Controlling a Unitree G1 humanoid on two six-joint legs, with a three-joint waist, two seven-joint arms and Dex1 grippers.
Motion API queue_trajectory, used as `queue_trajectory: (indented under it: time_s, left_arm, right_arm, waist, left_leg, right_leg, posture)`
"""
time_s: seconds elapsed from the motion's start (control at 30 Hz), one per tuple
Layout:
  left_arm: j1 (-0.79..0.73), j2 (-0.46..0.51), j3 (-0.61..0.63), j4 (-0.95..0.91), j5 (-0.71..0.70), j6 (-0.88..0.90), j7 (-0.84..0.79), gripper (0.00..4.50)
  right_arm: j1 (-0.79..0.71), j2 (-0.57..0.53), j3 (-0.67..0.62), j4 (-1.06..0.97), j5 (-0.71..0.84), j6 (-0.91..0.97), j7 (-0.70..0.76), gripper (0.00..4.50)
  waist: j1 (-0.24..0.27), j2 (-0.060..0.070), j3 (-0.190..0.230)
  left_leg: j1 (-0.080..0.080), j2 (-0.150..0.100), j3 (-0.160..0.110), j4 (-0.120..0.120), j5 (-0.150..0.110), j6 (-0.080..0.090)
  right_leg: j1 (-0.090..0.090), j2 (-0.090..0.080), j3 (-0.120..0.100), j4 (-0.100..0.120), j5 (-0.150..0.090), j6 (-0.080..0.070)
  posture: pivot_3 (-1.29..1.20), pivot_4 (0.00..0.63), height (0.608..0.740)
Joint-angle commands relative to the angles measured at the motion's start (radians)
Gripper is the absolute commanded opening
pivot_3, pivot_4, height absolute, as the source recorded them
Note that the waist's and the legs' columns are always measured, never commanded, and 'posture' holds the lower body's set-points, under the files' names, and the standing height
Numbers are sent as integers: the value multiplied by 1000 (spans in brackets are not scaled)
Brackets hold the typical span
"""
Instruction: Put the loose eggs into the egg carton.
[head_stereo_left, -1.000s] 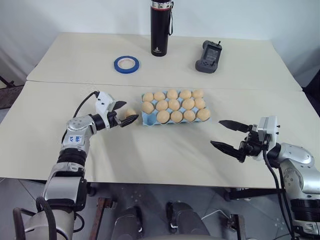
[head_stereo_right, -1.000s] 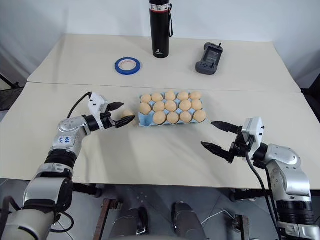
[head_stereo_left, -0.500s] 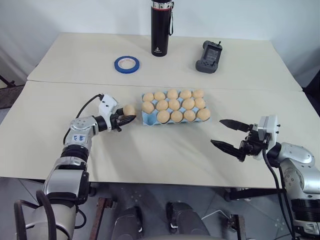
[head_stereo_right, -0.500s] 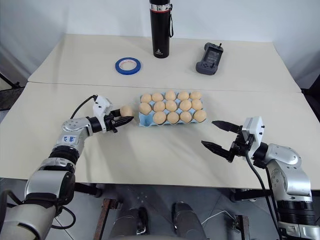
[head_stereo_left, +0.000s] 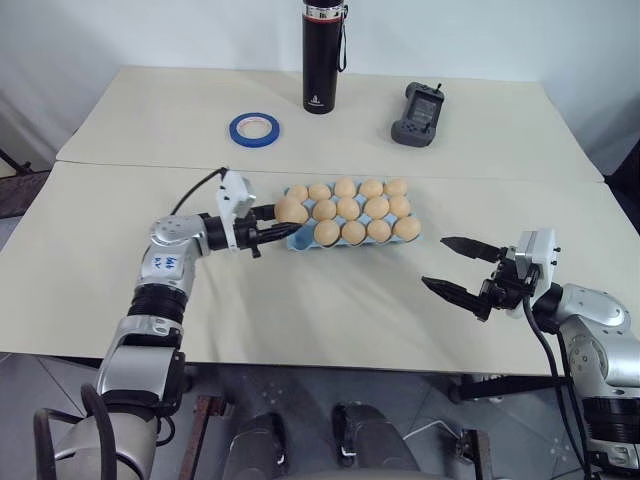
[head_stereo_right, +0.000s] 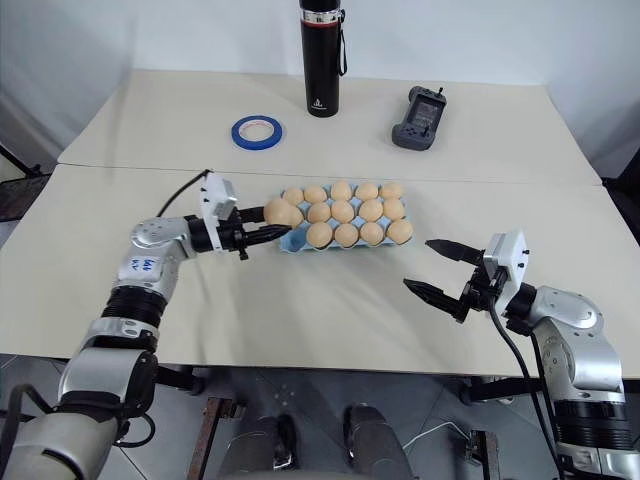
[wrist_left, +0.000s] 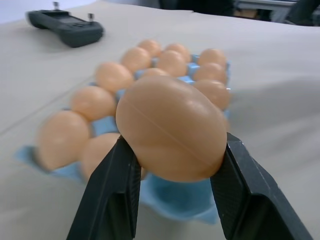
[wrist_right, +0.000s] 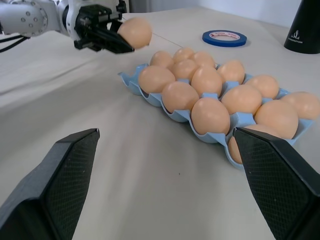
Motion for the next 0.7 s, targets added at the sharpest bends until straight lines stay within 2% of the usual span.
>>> queue_trajectory:
  time_s: [0.03,0.23,0.4,0.53,0.63,0.7]
  left_arm:
    - [-24,1,-2,3,14,-7,8,2490]
    - [-23,7,10,-55,-30,93,-46,4474]
    - [-14,27,68,-178,-105,203,-38,4474]
    - [34,122,18,-309,-11,284,32,4474]
    - [85,156,53,-395,-83,382,19,4474]
    - [141,166,98,-459,-112,350,31,4474]
  right_arm:
    - [19,3,-29,-43,11,-16,-15,4500]
    - [37,-2,-33,-53,17,-14,-23,4500]
    - [26,0,-25,-47,16,-12,-27,4500]
    - [12,-2,-19,-35,15,-10,-21,4500]
    - [-6,-2,-9,-18,11,-11,-14,4500]
    - [-24,-2,1,-5,8,-10,-8,4500]
  waist:
    - [0,0,0]
    - [-1,0,0]
    - [-1,0,0]
    - [-3,0,0]
    - [-6,1,1]
    - [-3,2,1]
  left_leg:
    - [0,0,0,0,0,0]
    - [0,0,0,0,-1,1]
    - [0,0,0,0,0,1]
    - [0,0,0,0,1,-2]
    - [1,1,1,-1,2,-3]
    - [1,1,1,-1,2,-4]
  right_leg:
    - [0,0,0,0,0,0]
    - [0,0,0,0,0,0]
    - [0,0,0,0,0,0]
    - [0,0,0,0,0,0]
    - [0,1,1,1,0,0]
    - [0,0,0,1,0,0]
  posture:
    - [0,150,740]
    - [0,150,740]
    - [0,150,740]
    - [0,150,740]
    - [0,150,740]
    - [0,150,740]
